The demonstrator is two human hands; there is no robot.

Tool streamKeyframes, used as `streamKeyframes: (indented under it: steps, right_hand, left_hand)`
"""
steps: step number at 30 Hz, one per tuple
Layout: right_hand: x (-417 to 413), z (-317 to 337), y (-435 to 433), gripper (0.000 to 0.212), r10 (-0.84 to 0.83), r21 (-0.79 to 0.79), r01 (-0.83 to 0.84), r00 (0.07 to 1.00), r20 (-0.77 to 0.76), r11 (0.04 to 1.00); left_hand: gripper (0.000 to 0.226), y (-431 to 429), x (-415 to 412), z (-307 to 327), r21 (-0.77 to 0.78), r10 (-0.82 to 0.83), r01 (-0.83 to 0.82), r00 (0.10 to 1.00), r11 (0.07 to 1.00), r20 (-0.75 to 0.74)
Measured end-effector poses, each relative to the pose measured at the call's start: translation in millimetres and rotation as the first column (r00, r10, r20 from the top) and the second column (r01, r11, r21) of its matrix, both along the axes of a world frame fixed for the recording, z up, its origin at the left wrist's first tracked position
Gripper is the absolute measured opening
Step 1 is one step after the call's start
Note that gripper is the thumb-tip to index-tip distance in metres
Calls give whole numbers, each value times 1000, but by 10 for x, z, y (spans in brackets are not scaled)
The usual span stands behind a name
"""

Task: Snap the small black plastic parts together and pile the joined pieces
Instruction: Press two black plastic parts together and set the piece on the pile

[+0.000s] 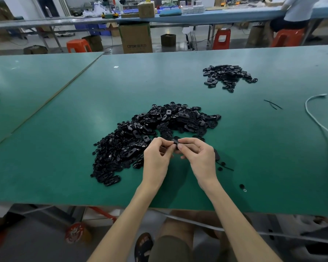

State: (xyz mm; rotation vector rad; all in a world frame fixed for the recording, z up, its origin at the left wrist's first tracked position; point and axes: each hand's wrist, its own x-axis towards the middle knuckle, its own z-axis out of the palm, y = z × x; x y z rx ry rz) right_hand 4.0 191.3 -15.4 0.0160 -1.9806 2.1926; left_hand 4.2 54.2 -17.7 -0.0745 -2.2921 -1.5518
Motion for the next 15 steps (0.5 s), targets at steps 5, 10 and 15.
streamKeyframes:
  steps: [5,10,15]
  right_hand:
    - [-6,-8,0,11,-8,-7,8,1000,-2,1000]
    - [-12,-23,3,11,7,-15,-7,1000,-8,1000]
    - [-13,-24,22,13,28,-33,-28,999,-18,999]
  left_hand:
    - [10,-17,-6,-11,11,-12,12,1000,1000,15]
    - [12,-18,-3,-7,-24,-15,15,1000,1000,-17]
    - [8,-23,0,14,-17,-11,10,998,1000,-63]
